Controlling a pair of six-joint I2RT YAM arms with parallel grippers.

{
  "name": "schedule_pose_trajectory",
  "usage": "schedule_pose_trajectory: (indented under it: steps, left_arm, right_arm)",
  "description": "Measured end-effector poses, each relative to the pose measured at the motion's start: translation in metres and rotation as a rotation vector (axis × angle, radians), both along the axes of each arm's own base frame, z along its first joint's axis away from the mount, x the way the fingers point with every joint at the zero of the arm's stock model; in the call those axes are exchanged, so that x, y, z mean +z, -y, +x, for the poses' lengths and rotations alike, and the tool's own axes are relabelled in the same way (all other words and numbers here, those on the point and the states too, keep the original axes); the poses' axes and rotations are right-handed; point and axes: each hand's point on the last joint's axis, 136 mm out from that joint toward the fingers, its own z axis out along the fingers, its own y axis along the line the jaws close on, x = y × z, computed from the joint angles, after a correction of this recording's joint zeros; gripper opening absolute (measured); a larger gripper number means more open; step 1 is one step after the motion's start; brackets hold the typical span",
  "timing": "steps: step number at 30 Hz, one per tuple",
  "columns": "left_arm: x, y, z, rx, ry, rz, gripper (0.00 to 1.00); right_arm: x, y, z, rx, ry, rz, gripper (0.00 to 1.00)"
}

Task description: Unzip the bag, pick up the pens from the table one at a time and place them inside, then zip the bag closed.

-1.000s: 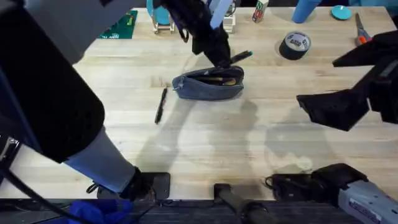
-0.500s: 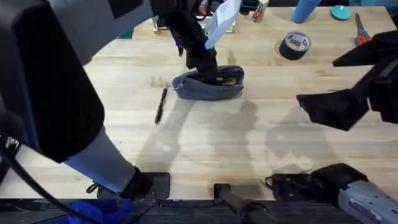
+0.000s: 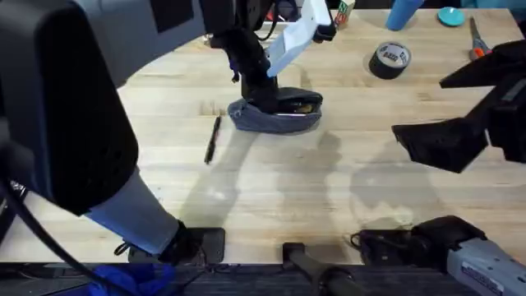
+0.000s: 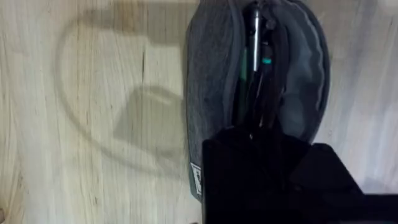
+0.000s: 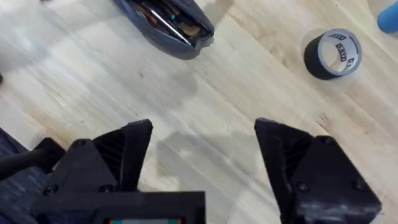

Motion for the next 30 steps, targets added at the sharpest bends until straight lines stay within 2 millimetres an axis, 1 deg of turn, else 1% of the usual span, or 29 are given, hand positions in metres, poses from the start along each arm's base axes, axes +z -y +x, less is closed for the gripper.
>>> schedule_pose_trajectory:
  steps: [5,6,7,11,12,13,16,25,27,30]
  left_arm:
    - [-0.001,0.000,0.001,0.000,0.005,0.000,0.042]
    - [-0.001,0.000,0.001,0.000,0.007,0.001,0.075]
    - [-0.001,0.000,0.002,-0.001,0.010,0.001,0.154]
    - [-0.001,0.000,0.004,0.001,0.019,0.005,0.757]
    - [-0.001,-0.001,0.004,0.002,0.021,0.008,0.922]
    - [-0.001,-0.001,0.004,0.002,0.021,0.009,0.972]
    - [-0.001,-0.001,0.005,0.002,0.021,0.010,0.994]
    - [0.000,-0.001,0.004,0.016,0.013,0.007,0.995]
    - [0.005,0.000,0.004,0.028,0.004,0.006,0.995]
    - [0.019,0.002,0.008,0.054,0.020,-0.008,0.995]
  right_arm:
    - [0.000,0.000,0.000,0.000,0.000,0.000,0.996]
    - [0.000,0.000,0.000,0.000,0.000,0.000,0.996]
    - [0.000,0.000,0.000,0.000,0.000,0.000,0.997]
    - [0.000,0.000,0.000,0.000,0.000,0.000,0.995]
    - [0.000,0.000,0.000,0.000,0.000,0.000,0.995]
    - [0.000,0.000,0.000,0.000,0.000,0.000,0.996]
    - [0.000,0.000,0.000,0.000,0.000,0.000,0.996]
    - [0.000,0.000,0.000,0.000,0.000,0.000,0.996]
    - [0.000,0.000,0.000,0.000,0.000,0.000,0.996]
    - [0.000,0.000,0.000,0.000,0.000,0.000,0.996]
